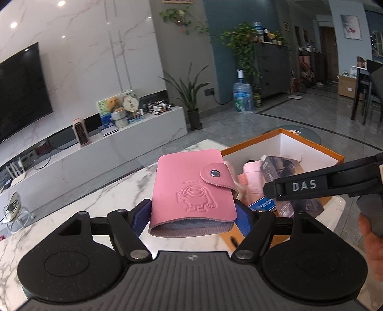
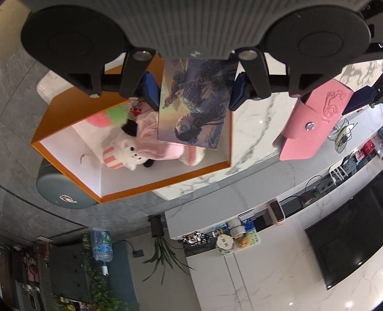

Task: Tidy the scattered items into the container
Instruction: 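Lift the pink wallet and card box and carry both over the orange box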

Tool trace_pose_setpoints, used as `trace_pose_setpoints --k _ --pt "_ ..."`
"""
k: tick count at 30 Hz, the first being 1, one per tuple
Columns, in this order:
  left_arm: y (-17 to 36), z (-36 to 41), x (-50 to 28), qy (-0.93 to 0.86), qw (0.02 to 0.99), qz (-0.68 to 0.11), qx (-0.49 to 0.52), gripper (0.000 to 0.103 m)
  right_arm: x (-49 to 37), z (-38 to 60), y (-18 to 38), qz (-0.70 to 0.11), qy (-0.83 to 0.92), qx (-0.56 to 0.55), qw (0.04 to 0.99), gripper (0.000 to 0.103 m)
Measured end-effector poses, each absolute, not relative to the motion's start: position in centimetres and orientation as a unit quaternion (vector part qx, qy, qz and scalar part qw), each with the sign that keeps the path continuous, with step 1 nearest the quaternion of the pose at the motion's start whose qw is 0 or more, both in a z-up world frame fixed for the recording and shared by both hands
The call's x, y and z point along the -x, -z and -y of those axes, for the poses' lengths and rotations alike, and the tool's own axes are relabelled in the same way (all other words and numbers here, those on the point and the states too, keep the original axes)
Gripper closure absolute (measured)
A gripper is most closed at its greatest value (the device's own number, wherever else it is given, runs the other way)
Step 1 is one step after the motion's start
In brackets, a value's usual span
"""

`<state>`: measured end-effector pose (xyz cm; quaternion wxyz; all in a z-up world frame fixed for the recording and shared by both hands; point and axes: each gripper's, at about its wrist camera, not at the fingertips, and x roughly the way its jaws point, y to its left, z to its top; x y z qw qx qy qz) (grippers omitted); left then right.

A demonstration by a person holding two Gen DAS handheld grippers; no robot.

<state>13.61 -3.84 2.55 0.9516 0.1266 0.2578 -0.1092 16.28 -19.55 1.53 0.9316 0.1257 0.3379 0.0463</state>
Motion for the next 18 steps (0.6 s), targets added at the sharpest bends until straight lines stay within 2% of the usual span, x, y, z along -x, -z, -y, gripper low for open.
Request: trace_pose_setpoints --k 18 --pt "0.2 9.9 -19.5 0.15 0.935 -0.282 -0.155 0.019 -21.8 25.8 0.4 -0.333 -0.005 -0.14 0.932 0.04"
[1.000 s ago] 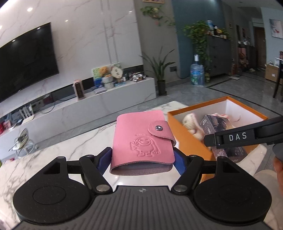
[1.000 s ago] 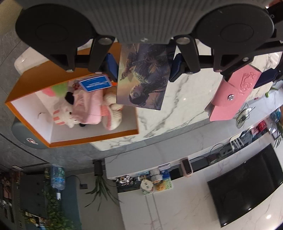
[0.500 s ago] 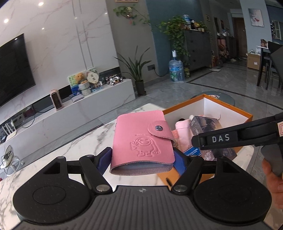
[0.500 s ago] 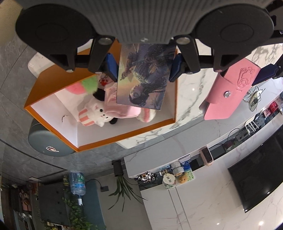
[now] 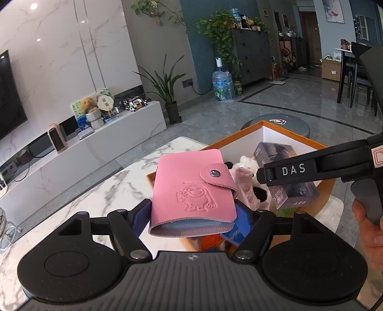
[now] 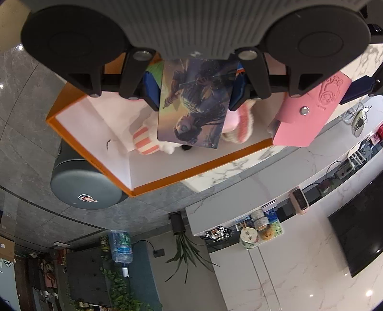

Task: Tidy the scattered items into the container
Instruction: 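Lift the pink wallet and card box and carry both over the orange box, then lower the wallet and card box into the orange box and open both tools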

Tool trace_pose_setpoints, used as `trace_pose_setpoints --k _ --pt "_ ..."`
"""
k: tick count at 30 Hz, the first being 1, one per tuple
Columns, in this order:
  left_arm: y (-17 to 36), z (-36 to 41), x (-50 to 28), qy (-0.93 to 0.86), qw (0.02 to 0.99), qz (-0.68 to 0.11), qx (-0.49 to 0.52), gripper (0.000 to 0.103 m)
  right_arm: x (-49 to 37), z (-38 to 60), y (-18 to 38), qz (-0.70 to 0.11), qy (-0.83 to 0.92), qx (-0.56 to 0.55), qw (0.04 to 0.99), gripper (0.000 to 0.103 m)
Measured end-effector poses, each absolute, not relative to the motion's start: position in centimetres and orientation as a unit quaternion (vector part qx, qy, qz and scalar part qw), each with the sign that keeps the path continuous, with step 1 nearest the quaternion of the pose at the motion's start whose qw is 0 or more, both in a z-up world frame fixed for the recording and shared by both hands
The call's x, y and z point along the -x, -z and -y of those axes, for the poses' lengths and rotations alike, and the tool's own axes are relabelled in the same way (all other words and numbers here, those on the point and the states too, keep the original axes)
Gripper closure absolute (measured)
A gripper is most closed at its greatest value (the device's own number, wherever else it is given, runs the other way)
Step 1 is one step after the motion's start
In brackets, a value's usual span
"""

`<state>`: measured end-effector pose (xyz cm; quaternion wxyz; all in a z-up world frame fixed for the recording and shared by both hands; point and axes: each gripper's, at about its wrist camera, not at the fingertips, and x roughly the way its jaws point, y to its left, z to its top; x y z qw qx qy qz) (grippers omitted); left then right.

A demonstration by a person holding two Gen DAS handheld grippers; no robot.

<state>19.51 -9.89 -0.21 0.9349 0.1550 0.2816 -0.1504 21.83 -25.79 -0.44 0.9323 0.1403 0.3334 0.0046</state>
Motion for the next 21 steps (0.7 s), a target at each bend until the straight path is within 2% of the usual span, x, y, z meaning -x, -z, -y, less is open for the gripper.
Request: trace_pose_setpoints --k 12,21 --pt "2.6 12.2 -23.4 0.157 0.921 -0.316 -0.165 0.019 -26.0 27.3 2.6 -0.347 0.003 -0.126 0.929 0.041" --pt "3.2 12.9 -24.7 0.159 0.918 -0.318 -0.178 0.018 -28.4 27.6 4.7 -0.388 0.001 -0.106 0.915 0.041"
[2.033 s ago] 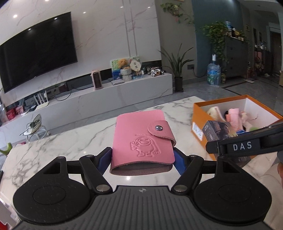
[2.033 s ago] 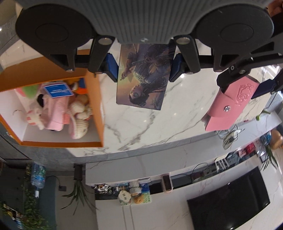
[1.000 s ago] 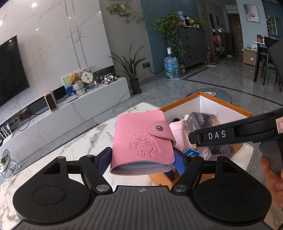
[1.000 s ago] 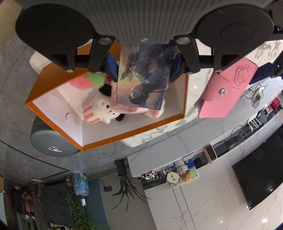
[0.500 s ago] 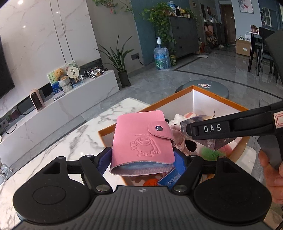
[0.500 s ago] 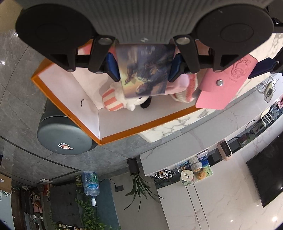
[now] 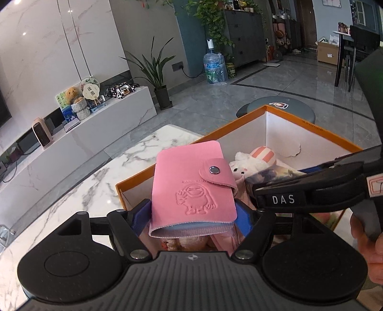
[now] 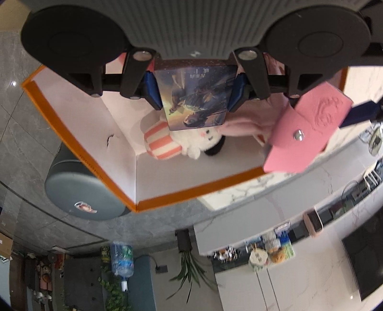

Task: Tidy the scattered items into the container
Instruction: 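Lower the wallet and card box into the orange box and open both tools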

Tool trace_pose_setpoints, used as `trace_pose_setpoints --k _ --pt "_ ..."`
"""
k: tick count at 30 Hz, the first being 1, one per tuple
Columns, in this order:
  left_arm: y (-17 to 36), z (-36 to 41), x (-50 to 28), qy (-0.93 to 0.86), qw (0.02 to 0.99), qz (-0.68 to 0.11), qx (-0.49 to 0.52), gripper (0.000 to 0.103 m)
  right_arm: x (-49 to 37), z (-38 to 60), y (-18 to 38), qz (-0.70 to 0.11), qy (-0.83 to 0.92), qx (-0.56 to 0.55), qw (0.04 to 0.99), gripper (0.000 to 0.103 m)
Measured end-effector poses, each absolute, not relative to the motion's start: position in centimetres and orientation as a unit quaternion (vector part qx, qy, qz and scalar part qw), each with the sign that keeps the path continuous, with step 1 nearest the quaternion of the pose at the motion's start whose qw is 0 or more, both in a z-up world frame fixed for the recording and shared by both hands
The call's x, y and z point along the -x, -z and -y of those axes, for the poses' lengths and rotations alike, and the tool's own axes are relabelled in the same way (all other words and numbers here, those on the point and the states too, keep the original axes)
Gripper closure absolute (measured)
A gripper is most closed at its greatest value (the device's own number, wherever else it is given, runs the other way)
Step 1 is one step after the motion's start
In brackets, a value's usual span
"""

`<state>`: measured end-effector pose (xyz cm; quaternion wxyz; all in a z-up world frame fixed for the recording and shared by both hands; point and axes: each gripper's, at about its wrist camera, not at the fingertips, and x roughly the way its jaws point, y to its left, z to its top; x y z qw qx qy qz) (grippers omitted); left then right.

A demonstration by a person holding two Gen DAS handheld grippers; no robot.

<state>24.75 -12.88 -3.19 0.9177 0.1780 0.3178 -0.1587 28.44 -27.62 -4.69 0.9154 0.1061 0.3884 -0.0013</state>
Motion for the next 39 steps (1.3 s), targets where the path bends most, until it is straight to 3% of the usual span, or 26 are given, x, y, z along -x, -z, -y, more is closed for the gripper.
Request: trace_pose_setpoints --k 19,29,39 --pt "3.9 12.6 -24.8 0.147 0.917 -0.314 -0.197 0.018 -29.6 26.9 6.7 -0.435 -0.013 -0.118 0.892 0.041" --pt "3.7 12.4 -25.1 0.145 0.922 -0.304 -0.189 0.018 -29.0 27.4 6.1 -0.411 -0.011 -0.127 0.903 0.028" --pt "2.6 13.4 -24.9 0.165 0.925 -0.297 -0.169 0.018 -27.0 29.6 4.3 -0.348 0.033 -0.161 0.923 0.028"
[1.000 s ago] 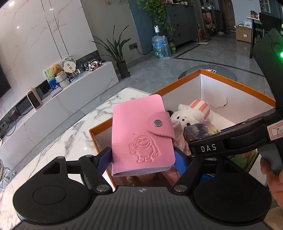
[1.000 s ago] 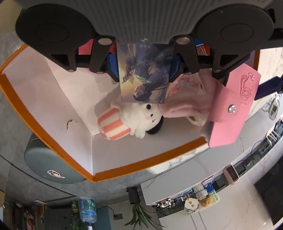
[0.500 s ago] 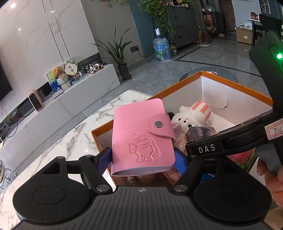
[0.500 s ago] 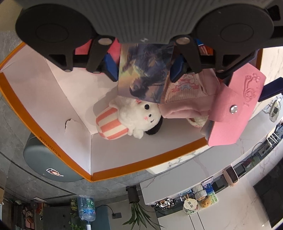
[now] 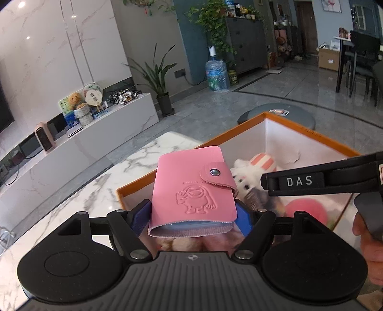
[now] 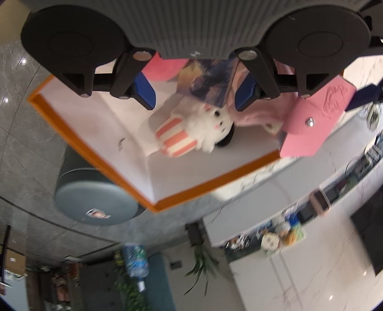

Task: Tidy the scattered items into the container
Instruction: 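Lower the wallet and card box into the orange box and open both tools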

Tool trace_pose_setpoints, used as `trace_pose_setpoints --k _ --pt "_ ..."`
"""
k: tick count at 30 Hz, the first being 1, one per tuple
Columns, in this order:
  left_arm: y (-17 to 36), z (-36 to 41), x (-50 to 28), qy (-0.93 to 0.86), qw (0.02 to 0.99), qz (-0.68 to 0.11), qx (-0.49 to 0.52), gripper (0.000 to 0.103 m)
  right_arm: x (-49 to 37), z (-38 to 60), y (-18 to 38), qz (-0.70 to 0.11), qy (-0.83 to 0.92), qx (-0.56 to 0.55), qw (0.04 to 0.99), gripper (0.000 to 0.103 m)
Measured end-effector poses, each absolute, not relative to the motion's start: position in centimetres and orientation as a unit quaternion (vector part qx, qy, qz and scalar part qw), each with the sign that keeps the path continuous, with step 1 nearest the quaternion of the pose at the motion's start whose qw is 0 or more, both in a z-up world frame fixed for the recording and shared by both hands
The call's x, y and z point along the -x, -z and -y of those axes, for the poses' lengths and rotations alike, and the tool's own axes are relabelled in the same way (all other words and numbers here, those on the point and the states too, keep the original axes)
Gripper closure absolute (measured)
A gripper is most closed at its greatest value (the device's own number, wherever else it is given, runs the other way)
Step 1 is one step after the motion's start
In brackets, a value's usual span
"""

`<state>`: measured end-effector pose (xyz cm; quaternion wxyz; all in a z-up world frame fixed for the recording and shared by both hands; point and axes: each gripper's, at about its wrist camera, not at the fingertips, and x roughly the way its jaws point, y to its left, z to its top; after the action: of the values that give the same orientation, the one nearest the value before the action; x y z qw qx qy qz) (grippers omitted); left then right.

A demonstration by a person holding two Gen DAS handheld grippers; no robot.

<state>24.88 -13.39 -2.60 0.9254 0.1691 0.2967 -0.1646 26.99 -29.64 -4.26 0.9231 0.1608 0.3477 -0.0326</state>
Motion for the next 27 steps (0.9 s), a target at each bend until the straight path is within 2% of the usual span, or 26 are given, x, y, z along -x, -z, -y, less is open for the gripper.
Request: trace_pose_setpoints --k 6,17,27 --pt "2.4 14.9 -24.7 0.192 0.921 -0.291 -0.172 0.018 -25.6 30.9 3.4 -0.311 0.072 -0.178 0.931 0.028" --pt "5.3 17.1 -24.4 0.218 0.892 -0.325 -0.224 0.018 -25.1 32.3 3.6 -0.297 0.1 -0.181 0.932 0.026" --pt "5.5 16.6 -24.7 0.228 0.888 -0.346 -0.201 0.015 -25.0 32.6 3.8 -0.295 0.099 -0.181 0.933 0.026"
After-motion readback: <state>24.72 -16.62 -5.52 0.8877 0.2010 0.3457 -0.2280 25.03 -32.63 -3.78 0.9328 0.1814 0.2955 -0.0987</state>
